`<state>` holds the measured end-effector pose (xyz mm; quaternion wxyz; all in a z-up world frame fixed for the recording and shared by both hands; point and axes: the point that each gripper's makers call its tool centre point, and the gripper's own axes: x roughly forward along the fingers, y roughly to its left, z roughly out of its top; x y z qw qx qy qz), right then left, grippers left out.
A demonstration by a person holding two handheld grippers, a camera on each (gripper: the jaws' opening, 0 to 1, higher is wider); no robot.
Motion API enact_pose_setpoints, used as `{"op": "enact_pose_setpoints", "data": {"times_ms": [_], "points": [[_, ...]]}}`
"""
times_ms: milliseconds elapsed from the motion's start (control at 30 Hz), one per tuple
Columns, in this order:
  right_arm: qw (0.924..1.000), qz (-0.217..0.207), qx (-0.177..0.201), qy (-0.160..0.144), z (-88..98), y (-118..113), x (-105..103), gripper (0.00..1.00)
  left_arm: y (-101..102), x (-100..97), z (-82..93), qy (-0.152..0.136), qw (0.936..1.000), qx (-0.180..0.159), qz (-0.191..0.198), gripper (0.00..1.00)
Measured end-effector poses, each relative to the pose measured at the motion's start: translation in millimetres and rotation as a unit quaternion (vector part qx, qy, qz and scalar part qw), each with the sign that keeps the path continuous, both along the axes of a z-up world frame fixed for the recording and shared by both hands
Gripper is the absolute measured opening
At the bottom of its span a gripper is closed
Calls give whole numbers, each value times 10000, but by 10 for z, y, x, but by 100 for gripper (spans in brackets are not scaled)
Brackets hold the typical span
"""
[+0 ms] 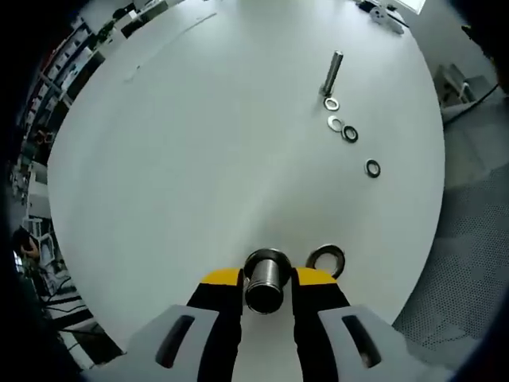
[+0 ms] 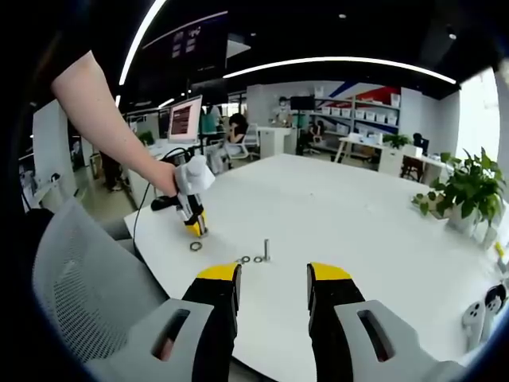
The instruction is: Place the washer onto the threaded stud by aligning its center hole with the stud, sliding it down to the base, and recovering from edge contact or off-axis alignment until the washer reaches the visible bottom stop.
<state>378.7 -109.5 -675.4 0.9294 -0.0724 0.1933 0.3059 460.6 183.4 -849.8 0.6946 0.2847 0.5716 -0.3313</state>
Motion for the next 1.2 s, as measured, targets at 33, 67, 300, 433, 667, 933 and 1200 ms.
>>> {"op": "enact_pose_setpoints", "data": {"times_ms": [33,67,300,433,667,933,1200], "points": [[10000,5,-1,-4,0,0,-1,35,3,12,19,-49,10000,1,0,23],[10000,10,0,-7,0,2,-1,35,1,16,35,-77,10000,-10,20,23],[10000,43,18,-10,4,14,-3,35,30,58,139,-225,9990,-129,355,26],[10000,84,24,-12,7,29,-7,35,55,13,182,-255,9985,-124,467,26],[9999,158,-3,27,-11,56,-23,35,101,-55,213,-283,9980,-89,555,27],[9997,221,29,46,-5,82,-35,35,161,-196,219,-269,9957,-45,888,27],[9997,258,53,17,12,93,-40,35,83,-363,177,-200,9901,-280,1360,27]]}}
